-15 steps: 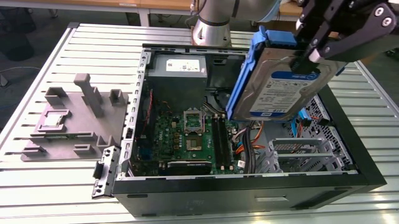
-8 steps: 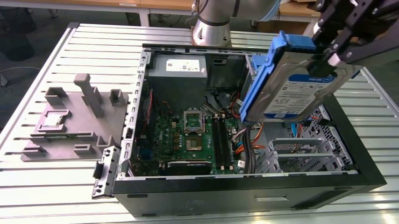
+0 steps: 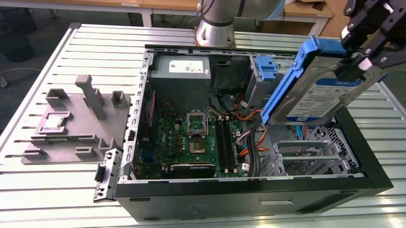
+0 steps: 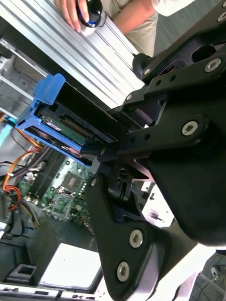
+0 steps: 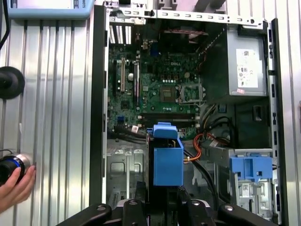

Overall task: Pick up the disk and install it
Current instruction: 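Insert the disk into the insertion slot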

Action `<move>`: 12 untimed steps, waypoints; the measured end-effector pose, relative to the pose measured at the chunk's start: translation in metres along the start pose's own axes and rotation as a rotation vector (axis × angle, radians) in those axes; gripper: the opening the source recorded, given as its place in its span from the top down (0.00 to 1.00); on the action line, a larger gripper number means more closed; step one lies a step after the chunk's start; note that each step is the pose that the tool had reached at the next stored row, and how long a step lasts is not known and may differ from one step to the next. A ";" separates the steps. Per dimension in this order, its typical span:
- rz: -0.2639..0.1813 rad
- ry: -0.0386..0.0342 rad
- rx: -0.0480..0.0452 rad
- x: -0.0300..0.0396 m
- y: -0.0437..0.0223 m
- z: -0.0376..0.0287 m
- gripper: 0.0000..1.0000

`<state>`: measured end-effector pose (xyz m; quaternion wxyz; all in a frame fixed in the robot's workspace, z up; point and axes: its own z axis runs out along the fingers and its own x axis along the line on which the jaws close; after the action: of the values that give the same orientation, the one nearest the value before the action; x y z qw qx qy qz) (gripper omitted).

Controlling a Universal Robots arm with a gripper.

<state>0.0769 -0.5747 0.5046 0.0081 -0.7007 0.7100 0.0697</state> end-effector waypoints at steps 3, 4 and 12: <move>0.000 0.0000 0.0000 0.0000 -0.0099 -0.0002 0.65; 0.000 0.0000 0.0000 0.0000 -0.0129 -0.0002 0.65; -0.002 -0.0001 0.0121 0.0005 -0.0185 0.0027 0.65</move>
<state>0.0951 -0.5751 0.5003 0.0124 -0.7014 0.7096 0.0654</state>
